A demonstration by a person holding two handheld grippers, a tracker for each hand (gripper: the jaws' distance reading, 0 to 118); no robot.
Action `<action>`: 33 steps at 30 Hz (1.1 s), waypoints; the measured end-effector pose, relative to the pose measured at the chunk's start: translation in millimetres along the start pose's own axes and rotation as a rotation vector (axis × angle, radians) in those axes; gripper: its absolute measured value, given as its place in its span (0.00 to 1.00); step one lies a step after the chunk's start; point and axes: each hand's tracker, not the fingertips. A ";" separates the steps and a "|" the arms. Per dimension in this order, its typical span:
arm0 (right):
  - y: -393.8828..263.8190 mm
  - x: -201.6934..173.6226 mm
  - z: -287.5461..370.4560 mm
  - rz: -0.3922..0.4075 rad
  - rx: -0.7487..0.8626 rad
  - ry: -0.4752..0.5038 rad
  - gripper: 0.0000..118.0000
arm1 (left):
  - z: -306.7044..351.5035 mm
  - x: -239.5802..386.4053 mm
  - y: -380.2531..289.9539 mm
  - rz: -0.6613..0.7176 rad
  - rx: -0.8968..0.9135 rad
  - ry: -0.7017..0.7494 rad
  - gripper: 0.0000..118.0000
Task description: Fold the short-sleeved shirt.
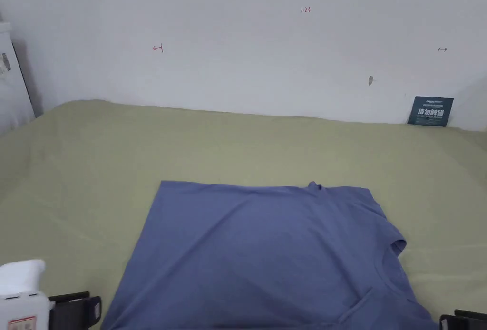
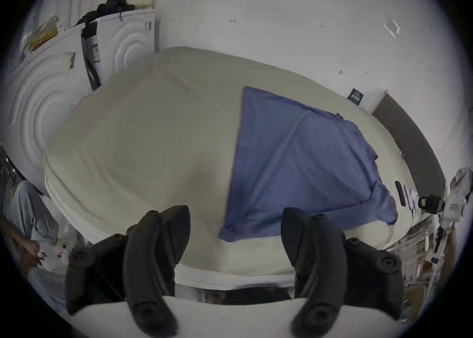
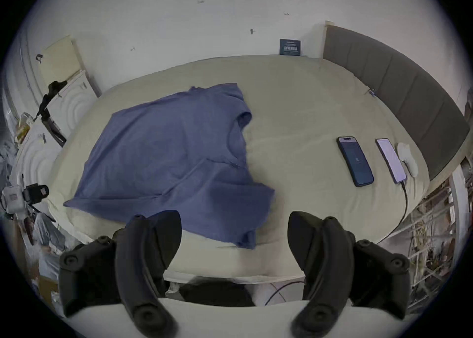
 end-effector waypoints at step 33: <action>-42.4 -9.4 -37.5 -0.067 -0.114 -0.007 0.02 | -106.6 13.9 -28.4 -0.207 -0.149 0.049 0.01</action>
